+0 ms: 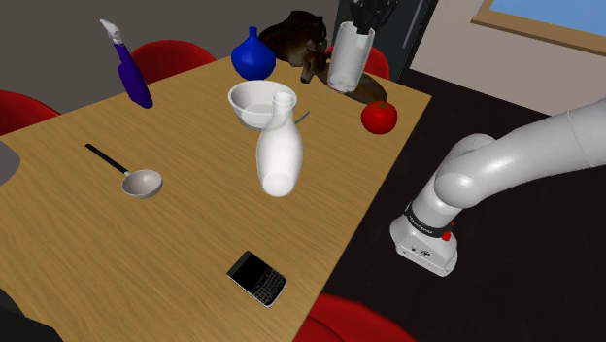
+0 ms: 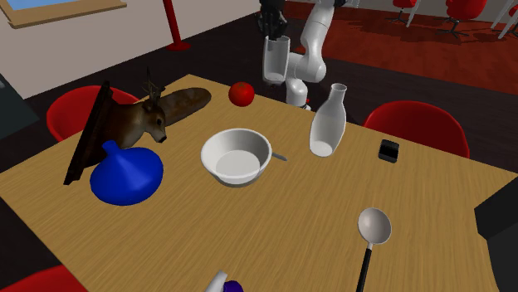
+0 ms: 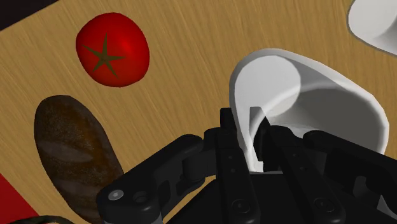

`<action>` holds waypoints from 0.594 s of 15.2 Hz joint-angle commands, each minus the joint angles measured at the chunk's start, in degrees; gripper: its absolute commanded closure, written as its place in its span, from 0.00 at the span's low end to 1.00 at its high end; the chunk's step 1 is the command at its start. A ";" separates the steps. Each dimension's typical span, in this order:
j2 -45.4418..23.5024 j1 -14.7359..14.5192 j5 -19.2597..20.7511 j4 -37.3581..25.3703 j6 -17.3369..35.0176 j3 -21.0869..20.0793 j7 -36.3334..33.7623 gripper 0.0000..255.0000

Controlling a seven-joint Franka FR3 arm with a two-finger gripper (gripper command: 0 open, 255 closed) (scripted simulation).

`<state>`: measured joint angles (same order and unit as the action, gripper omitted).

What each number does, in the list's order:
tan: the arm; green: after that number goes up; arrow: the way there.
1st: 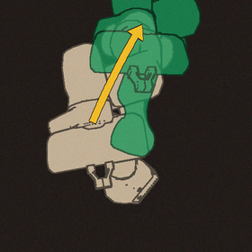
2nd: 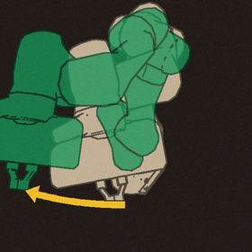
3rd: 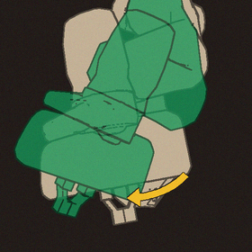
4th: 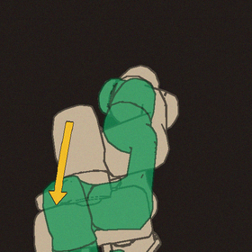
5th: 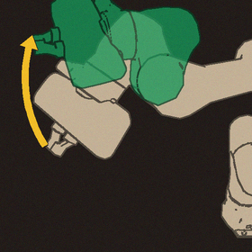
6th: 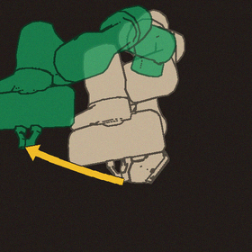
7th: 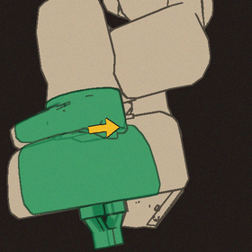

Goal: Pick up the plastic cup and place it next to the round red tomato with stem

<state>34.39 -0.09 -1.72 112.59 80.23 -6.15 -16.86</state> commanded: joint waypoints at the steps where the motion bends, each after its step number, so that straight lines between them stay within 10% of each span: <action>1: 3.01 0.29 0.74 1.89 -1.16 1.81 2.11 1.00; 9: 10.46 0.96 3.12 9.01 -1.45 5.92 6.62 1.00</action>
<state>44.63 0.86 1.33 120.77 78.14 -0.33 -10.35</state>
